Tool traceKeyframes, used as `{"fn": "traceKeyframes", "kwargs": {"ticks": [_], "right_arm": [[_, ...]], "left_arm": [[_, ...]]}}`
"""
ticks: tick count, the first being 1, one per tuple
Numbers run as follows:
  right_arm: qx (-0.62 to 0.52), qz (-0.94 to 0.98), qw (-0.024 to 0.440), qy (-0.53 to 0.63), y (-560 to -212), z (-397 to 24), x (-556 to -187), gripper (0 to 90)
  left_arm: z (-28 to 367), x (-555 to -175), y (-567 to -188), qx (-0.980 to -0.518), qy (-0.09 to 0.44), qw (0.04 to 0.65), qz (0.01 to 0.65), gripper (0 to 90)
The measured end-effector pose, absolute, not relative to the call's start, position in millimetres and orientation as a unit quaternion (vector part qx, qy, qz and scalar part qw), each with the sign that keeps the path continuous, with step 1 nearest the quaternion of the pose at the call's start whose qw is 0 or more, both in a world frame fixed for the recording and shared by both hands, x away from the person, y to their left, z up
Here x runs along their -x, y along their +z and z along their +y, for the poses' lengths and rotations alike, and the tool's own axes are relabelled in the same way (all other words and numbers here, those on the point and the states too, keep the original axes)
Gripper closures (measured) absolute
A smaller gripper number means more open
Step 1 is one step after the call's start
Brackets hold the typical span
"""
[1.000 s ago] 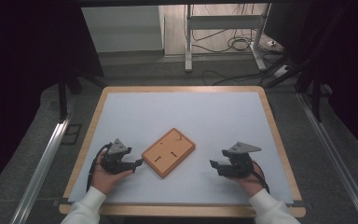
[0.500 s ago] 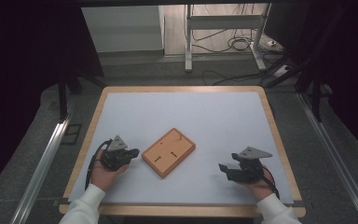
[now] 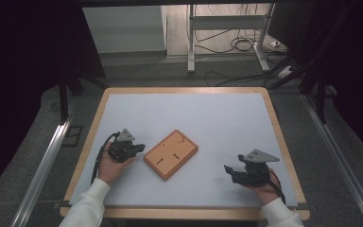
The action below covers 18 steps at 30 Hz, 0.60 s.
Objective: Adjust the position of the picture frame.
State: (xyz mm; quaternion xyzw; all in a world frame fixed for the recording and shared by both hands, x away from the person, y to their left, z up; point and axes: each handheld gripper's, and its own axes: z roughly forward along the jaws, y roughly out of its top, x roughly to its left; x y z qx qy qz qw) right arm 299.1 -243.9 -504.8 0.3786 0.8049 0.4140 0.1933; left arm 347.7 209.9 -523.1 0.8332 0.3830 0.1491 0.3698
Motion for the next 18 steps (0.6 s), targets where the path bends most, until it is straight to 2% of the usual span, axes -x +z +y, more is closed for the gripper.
{"fn": "traceKeyframes", "kwargs": {"ticks": [18], "right_arm": [[-0.383,0.804,0.205,0.406,-509.3,-244.8,-301.5,29.2]], "left_arm": [[199.7,-346.0,-531.0,-0.856,0.132,0.342,0.365,89.8]]}}
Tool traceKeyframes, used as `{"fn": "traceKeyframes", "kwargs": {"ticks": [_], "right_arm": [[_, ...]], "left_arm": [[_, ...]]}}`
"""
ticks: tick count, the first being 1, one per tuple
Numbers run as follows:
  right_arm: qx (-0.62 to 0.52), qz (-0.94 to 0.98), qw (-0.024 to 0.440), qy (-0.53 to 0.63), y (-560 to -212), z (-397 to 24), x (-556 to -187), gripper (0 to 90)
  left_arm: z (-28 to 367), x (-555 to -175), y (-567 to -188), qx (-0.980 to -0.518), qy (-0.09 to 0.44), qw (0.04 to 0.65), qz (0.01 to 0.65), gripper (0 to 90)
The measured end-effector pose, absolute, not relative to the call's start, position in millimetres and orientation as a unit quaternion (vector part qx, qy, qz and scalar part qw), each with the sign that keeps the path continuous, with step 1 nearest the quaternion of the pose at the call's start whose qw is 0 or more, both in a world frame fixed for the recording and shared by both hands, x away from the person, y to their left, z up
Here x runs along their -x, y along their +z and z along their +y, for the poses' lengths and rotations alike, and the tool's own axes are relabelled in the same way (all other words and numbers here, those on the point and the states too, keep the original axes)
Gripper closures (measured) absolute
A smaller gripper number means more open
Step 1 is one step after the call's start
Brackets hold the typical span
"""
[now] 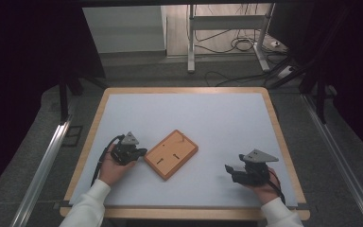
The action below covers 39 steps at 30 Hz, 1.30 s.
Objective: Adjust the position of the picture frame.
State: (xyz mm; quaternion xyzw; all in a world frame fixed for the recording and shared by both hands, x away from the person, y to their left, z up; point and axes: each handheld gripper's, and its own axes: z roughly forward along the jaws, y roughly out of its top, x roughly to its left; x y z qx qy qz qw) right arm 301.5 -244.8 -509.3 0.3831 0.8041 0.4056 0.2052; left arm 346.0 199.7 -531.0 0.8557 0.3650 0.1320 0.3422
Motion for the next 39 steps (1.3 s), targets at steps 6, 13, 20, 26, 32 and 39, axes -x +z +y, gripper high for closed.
{"fn": "traceKeyframes", "kwargs": {"ticks": [6,13,20,26,32,39], "right_arm": [[-0.382,0.803,0.208,0.409,-508.5,-245.6,-301.7,29.2],[-0.384,0.801,0.209,0.408,-508.7,-245.8,-302.2,29.2],[-0.382,0.802,0.209,0.409,-508.1,-246.0,-301.9,29.2],[-0.386,0.800,0.211,0.407,-508.0,-247.2,-302.4,29.2],[-0.385,0.801,0.203,0.411,-508.7,-246.9,-302.7,29.2],[-0.385,0.802,0.204,0.409,-509.1,-246.5,-302.9,29.0]], "left_arm": [[201.8,-345.2,-532.2,-0.857,0.129,0.342,0.364,90.0],[198.2,-340.1,-531.7,-0.862,0.121,0.342,0.355,90.0],[193.2,-334.8,-531.2,-0.866,0.109,0.345,0.346,90.0],[183.4,-326.5,-528.3,-0.872,0.104,0.346,0.329,90.0],[177.6,-321.2,-526.7,-0.873,0.098,0.354,0.322,89.9],[173.6,-318.3,-527.3,-0.874,0.091,0.357,0.316,89.9]]}}
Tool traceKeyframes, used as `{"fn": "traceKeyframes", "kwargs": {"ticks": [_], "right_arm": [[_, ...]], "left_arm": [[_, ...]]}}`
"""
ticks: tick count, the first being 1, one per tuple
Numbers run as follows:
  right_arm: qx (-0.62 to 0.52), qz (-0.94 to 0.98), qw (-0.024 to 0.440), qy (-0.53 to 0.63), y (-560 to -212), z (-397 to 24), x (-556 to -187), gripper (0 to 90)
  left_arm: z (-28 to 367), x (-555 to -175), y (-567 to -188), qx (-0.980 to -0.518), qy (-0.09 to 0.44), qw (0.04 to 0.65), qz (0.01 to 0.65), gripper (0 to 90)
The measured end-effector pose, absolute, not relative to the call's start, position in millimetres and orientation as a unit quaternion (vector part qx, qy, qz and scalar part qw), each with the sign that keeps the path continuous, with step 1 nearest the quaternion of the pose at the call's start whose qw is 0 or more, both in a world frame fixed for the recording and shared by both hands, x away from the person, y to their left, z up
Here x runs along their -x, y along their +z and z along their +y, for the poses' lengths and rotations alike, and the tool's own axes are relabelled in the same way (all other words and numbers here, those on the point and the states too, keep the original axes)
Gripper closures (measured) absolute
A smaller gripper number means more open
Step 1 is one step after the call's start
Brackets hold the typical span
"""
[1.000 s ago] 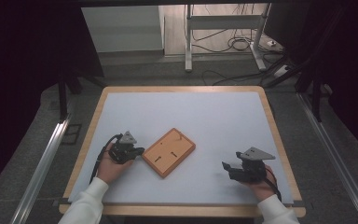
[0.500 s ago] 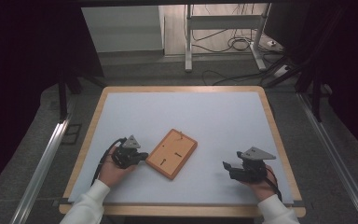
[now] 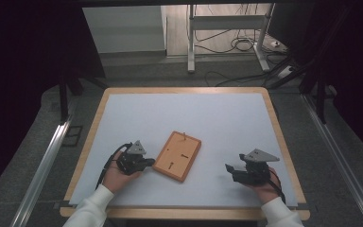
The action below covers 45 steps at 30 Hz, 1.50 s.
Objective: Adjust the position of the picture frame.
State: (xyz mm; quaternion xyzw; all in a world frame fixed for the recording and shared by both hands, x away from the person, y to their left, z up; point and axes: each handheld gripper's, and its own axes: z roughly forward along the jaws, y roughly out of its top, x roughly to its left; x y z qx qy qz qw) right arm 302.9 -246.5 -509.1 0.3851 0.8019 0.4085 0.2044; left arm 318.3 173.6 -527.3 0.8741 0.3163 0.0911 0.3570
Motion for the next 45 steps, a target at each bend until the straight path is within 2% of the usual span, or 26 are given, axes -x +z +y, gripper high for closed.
{"fn": "traceKeyframes", "kwargs": {"ticks": [28,34,41,45], "right_arm": [[-0.383,0.806,0.201,0.404,-510.8,-244.3,-304.8,28.7],[-0.381,0.807,0.202,0.404,-510.5,-244.9,-304.7,28.7],[-0.385,0.805,0.198,0.406,-511.1,-246.7,-309.3,28.7],[-0.382,0.808,0.197,0.402,-513.2,-245.0,-312.5,28.6]], "left_arm": [[135.6,-313.3,-527.6,-0.877,0.062,0.375,0.294,89.9],[136.9,-315.0,-528.5,-0.875,0.066,0.380,0.294,89.9],[154.5,-313.2,-527.4,-0.866,0.099,0.384,0.305,89.6],[165.8,-311.7,-528.6,-0.859,0.113,0.388,0.314,84.6]]}}
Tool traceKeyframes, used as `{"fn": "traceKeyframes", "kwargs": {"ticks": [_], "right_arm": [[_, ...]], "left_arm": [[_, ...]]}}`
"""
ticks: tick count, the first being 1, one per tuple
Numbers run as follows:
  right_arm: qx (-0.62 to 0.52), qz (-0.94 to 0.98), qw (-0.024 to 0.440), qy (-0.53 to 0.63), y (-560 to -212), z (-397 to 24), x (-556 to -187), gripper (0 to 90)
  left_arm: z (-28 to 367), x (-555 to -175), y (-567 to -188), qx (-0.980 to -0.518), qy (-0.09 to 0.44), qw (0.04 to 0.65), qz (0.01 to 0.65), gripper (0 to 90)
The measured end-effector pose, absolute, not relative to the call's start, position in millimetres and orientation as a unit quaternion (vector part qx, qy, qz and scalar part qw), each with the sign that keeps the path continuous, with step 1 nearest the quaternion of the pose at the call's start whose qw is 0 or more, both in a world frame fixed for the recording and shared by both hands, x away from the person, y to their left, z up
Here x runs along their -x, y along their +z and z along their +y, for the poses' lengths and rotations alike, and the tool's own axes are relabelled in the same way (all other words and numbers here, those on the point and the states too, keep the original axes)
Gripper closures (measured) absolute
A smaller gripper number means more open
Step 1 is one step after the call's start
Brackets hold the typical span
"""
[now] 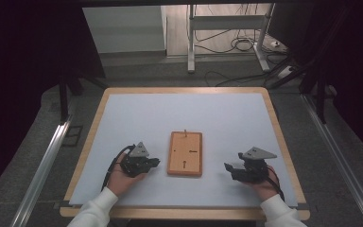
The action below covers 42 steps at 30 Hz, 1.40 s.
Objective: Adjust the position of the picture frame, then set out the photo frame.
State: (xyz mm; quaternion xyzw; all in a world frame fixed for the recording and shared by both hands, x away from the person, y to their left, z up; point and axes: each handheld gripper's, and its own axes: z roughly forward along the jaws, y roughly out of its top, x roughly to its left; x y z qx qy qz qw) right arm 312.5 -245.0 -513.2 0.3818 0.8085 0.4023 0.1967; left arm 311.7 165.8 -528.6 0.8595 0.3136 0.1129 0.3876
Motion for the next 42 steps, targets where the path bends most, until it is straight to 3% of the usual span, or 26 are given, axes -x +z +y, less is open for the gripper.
{"fn": "traceKeyframes", "kwargs": {"ticks": [1,4,9,24,42], "right_arm": [[-0.382,0.809,0.197,0.401,-513.7,-244.3,-312.8,28.5],[-0.380,0.812,0.200,0.396,-514.3,-243.0,-312.5,28.5],[-0.380,0.811,0.204,0.395,-514.4,-243.5,-309.1,28.5],[-0.374,0.809,0.217,0.398,-512.5,-250.0,-299.2,28.6],[-0.370,0.806,0.222,0.405,-511.0,-247.8,-295.9,28.6]], "left_arm": [[167.9,-311.2,-528.7,-0.858,0.116,0.392,0.310,81.7],[172.1,-309.8,-528.1,-0.852,0.138,0.398,0.311,58.7],[176.5,-313.8,-526.7,-0.840,0.143,0.403,0.335,37.5],[173.0,-324.7,-528.0,-0.840,0.145,0.393,0.345,32.7],[142.8,-358.8,-498.8,-0.833,0.116,0.441,0.315,32.5]]}}
